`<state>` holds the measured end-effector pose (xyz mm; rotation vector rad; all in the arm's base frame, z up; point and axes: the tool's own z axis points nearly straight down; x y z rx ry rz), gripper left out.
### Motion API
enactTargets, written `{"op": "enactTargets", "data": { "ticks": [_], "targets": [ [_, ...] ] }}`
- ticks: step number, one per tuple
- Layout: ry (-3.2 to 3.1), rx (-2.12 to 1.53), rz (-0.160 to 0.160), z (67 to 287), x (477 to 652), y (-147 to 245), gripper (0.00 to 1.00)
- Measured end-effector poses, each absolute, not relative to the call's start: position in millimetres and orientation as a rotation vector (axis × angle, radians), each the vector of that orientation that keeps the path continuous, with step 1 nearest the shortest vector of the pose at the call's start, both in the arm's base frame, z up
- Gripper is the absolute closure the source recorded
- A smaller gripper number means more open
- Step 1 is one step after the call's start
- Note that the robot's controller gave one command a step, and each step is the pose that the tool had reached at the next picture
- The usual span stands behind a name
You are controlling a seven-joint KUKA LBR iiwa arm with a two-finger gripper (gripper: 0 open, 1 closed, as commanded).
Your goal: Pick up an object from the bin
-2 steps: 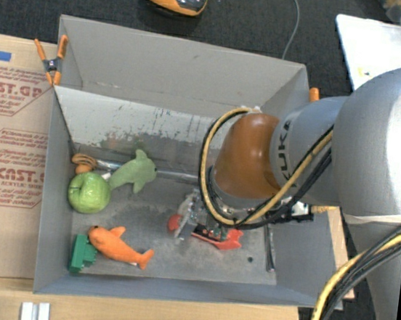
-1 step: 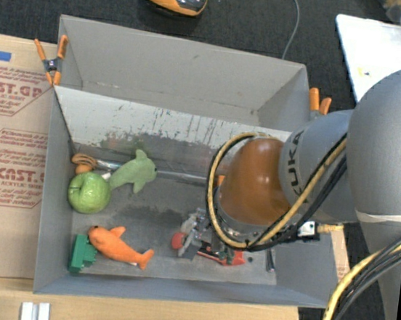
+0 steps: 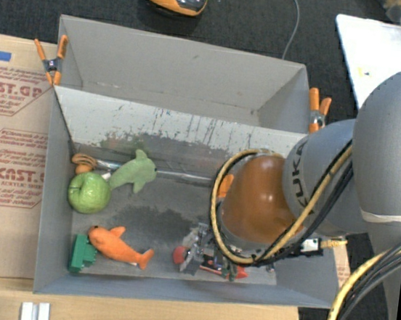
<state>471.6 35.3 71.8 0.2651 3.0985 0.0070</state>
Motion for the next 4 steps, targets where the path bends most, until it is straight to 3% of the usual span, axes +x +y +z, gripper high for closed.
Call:
{"op": "enactTargets", "data": {
  "ticks": [2, 4],
  "targets": [
    [3.094, 0.358, 0.011, 71.6, 491.3, 50.9, 1.0],
    [3.086, 0.394, 0.008, 71.8, 500.4, 91.7, 1.0]
  ]
}}
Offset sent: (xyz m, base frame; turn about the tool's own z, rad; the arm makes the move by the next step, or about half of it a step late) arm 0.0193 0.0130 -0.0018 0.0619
